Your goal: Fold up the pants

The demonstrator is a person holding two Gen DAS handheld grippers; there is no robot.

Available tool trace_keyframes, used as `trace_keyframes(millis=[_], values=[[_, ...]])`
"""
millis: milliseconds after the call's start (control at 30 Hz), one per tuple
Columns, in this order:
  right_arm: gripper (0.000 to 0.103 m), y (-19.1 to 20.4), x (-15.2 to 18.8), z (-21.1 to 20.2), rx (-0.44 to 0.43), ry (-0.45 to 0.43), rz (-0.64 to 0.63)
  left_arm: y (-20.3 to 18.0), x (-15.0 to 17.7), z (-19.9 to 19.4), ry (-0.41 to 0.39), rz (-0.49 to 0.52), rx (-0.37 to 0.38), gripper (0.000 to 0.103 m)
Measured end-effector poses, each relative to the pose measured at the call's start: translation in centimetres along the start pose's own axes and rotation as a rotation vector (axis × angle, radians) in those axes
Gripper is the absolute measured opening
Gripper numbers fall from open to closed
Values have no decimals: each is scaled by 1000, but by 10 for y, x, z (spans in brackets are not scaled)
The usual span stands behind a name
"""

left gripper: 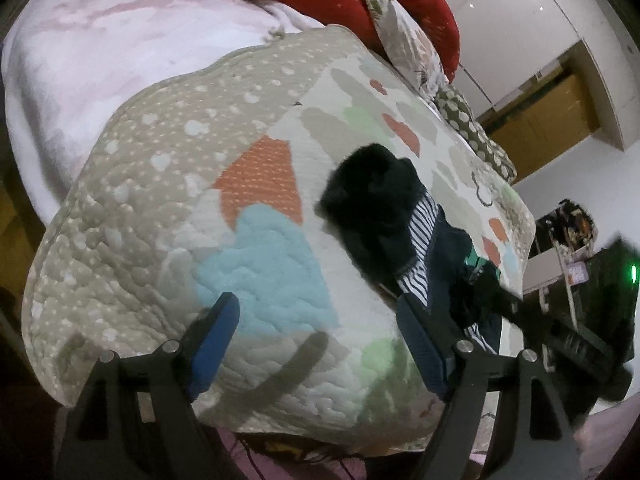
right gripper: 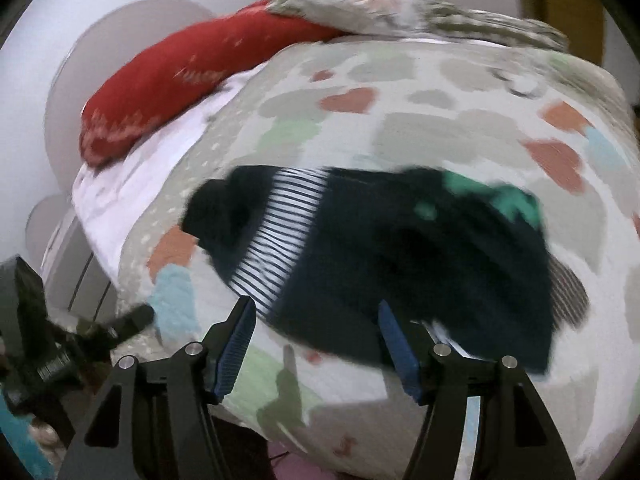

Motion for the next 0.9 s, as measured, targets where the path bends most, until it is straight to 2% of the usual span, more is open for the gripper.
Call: trace_keyframes(millis=[133,233,367,400,533,567,600,667,700,767,900], values=[[70,38,-26,37,-66,102,-33,15,-7,-1,-13,-41,6,80],[71,64,-40,71,-55,171,-80,22,-8,-2,-19,-56,10,80],[75,86,-48,116,61,247,-190,25,-9,-4,-28,-52,21,80],[78,89,-46,128,114,268,-228,26,-9,-4,-28,-51,24,80],[83,88,-40,153,266,294,-374,26,-7,-3,-29,-46,21,80],[81,87,-40,154,265,291,-377,26,-7,-3,-30,-44,18,80],[65,87,-41,152,255,288,-374,25,-7,-3,-32,-40,15,80],[43,79,-46,142,266,257,-366,19,-5,-2,-31,-30,14,80],[35,75,-47,137,257,248,-359,16,-4,0,-29,-22,15,80],[33,67,-50,128,225,226,-325,6,1,5,-18,5,20,79],[32,61,-58,101,138,149,-256,-13,12,13,14,60,26,70]])
Point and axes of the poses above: each gripper's, at about its wrist camera, not at the fingertips, and z roughly the way its jaws point, y to its left, x to its underside, the point moved 10 cm from there along z, roughly the way its jaws point, and after that the axes turned 3 degrees about -y, right-handed, at the moved point
